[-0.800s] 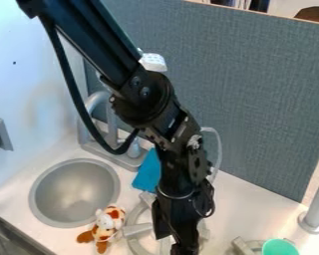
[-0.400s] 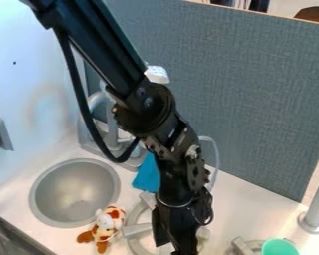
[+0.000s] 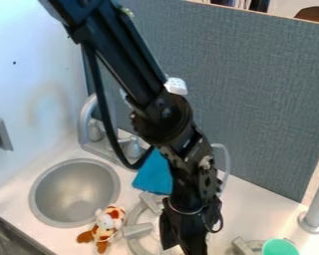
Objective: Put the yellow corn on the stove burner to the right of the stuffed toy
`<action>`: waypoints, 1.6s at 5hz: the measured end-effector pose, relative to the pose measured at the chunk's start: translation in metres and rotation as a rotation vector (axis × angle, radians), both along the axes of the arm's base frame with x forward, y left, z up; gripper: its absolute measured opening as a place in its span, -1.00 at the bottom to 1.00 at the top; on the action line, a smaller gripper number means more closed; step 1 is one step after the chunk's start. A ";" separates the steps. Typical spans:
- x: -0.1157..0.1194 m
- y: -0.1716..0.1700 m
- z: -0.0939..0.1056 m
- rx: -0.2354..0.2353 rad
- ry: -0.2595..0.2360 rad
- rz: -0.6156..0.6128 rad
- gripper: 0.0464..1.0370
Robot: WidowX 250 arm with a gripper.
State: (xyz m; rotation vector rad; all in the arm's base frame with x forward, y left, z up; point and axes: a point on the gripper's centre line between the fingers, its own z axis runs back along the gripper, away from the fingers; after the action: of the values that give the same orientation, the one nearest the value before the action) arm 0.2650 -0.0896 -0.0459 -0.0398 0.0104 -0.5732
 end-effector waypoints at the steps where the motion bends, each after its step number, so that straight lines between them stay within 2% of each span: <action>1: 0.002 0.001 -0.011 0.022 0.033 0.015 0.92; 4: 0.007 -0.014 -0.047 0.053 0.124 0.002 0.92; 5: 0.010 -0.016 -0.061 0.077 0.148 0.005 0.82; 6: 0.006 -0.015 -0.063 0.076 0.150 0.003 0.30; 7: 0.000 -0.015 -0.053 0.055 0.135 0.003 0.25; 8: -0.001 -0.012 -0.013 -0.009 0.042 -0.017 0.25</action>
State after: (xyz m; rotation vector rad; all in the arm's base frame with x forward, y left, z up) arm 0.2636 -0.1014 -0.0588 -0.0603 0.0493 -0.5896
